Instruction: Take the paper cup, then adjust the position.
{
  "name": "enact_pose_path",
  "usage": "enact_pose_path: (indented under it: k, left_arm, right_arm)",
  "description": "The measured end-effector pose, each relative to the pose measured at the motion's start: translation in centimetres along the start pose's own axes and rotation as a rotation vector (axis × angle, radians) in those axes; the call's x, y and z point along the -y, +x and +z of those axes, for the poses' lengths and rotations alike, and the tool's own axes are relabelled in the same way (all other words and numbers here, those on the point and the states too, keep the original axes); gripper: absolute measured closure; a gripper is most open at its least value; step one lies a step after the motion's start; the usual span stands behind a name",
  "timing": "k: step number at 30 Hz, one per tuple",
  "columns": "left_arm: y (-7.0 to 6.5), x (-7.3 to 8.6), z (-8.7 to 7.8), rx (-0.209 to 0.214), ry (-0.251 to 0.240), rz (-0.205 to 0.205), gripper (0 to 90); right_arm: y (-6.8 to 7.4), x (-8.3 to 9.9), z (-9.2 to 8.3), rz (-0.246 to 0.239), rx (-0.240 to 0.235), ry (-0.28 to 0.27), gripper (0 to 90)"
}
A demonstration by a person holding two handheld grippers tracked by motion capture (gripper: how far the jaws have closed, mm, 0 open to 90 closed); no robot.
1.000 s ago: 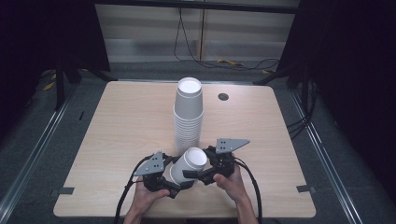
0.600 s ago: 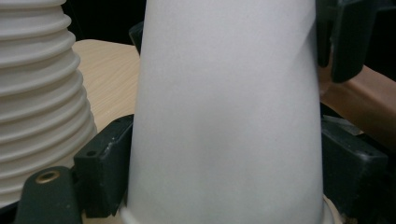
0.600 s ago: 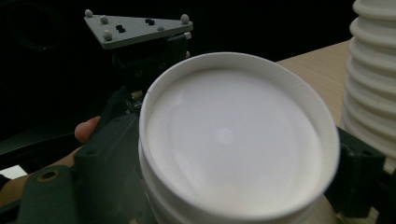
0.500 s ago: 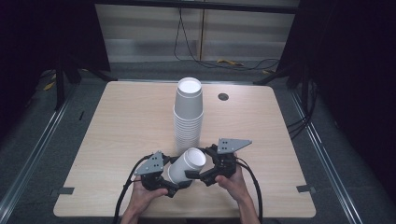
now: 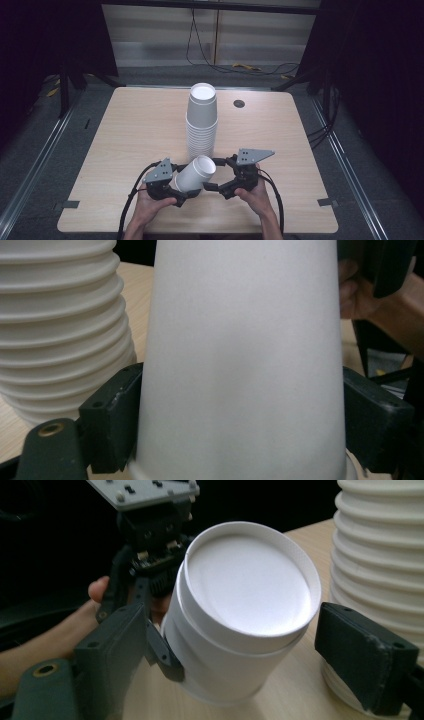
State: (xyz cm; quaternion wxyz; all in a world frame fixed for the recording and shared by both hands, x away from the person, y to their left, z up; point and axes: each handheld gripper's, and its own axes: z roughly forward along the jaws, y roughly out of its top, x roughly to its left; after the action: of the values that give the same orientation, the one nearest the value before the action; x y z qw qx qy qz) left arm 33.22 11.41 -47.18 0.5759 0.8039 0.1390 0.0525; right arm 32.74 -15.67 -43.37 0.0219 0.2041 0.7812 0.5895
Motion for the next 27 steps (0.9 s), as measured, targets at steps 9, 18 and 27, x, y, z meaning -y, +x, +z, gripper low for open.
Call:
enact_pose_path:
  k: [9,18,27]
  left_arm:
    - [0.5,-0.6,0.1,-0.005,0.105,0.035,16.1]
    - [0.6,-0.8,0.1,-0.017,0.184,0.077,16.2]
    - [0.6,-1.3,0.4,-0.017,0.267,0.107,16.3]
  right_arm:
    - [-0.1,-0.3,-0.3,-0.033,0.033,0.097,13.9]
    - [-0.5,-0.3,0.1,-0.042,0.054,0.182,16.3]
    - [-0.6,-0.2,0.2,-0.059,0.083,0.250,16.5]
